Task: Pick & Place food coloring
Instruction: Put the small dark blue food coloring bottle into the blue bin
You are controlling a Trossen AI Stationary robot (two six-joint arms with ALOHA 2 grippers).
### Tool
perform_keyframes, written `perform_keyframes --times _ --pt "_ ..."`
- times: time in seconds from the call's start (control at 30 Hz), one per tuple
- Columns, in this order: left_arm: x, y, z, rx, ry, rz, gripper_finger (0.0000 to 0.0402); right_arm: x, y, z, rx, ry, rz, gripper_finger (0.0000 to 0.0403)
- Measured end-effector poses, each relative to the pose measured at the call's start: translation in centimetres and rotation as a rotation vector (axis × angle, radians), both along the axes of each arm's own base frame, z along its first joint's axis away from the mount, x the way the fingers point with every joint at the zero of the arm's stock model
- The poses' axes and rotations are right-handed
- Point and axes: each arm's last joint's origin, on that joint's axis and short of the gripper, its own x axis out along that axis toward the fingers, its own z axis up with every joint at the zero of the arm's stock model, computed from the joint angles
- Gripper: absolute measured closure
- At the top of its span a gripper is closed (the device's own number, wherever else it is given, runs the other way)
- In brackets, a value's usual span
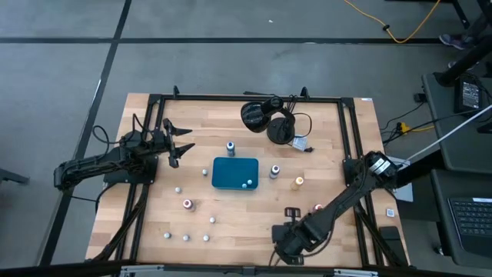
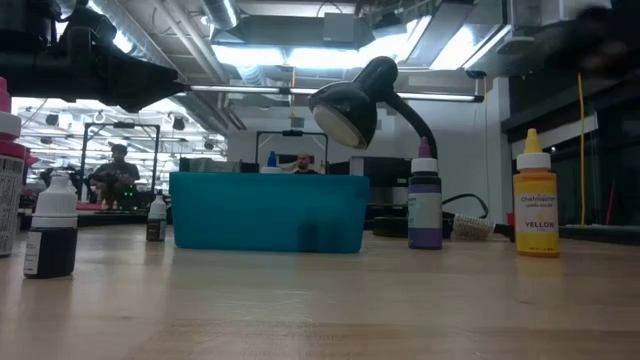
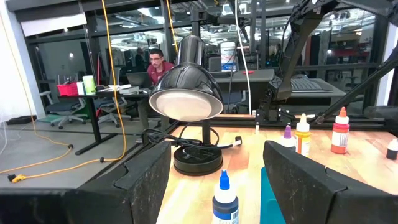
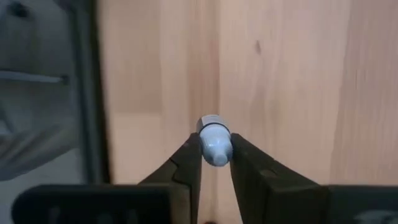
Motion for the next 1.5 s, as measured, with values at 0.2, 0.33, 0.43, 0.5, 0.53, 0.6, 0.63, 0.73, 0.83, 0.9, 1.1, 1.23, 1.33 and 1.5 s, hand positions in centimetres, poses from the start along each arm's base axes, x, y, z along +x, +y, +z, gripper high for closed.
perform_keyframes --times 0.2,0.33,0.43,0.5,0.53,0.6,0.63,0.73,0.83,0.9,1.1,1.23,1.33,1.5 --pt "0.0 0.0 0.0 0.000 0.000 0.000 0.0150 3.1 -2.6 3.5 0.012 -0.033 0.041 0.0339" --pt "0.0 0.0 0.0 0.000 0.000 0.000 0.0150 4.5 -4.8 6.1 -0.007 -0.039 0.049 0.0325" --pt "0.0 0.0 0.0 0.000 0.000 0.000 0.0150 5.3 -6.4 8.2 -0.017 -0.050 0.052 0.0327" --pt "0.0 0.0 0.0 0.000 0.000 0.000 0.0150 5.6 -7.5 9.4 -0.026 -0.054 0.059 0.0334" --pt "0.0 0.0 0.0 0.000 0.000 0.000 0.0150 5.8 -7.9 9.9 -0.029 -0.061 0.066 0.0336" --pt "0.0 0.0 0.0 0.000 0.000 0.000 0.0150 6.2 -8.8 10.9 -0.028 -0.081 0.066 0.0337" --pt "0.0 0.0 0.0 0.000 0.000 0.000 0.0150 6.3 -9.3 11.3 -0.028 -0.086 0.063 0.0336" --pt "0.0 0.0 0.0 0.000 0.000 0.000 0.0150 7.0 -10.6 12.1 -0.023 -0.111 0.066 0.0327" --pt "0.0 0.0 0.0 0.000 0.000 0.000 0.0150 7.6 -12.1 12.6 -0.027 -0.133 0.051 0.0327" --pt "0.0 0.0 0.0 0.000 0.000 0.000 0.0150 8.1 -13.2 12.7 -0.027 -0.149 0.030 0.0332" --pt "0.0 0.0 0.0 0.000 0.000 0.000 0.0151 9.5 -15.9 12.8 -0.023 -0.216 -0.025 0.0331" --pt "0.0 0.0 0.0 0.000 0.000 0.000 0.0151 10.4 -17.0 12.5 -0.030 -0.254 -0.034 0.0329" --pt "0.0 0.0 0.0 0.000 0.000 0.000 0.0151 11.1 -17.7 11.3 -0.043 -0.228 -0.030 0.0335" --pt "0.0 0.0 0.0 -0.001 0.001 0.000 0.0151 12.6 -18.8 9.3 -0.059 -0.205 -0.036 0.0332"
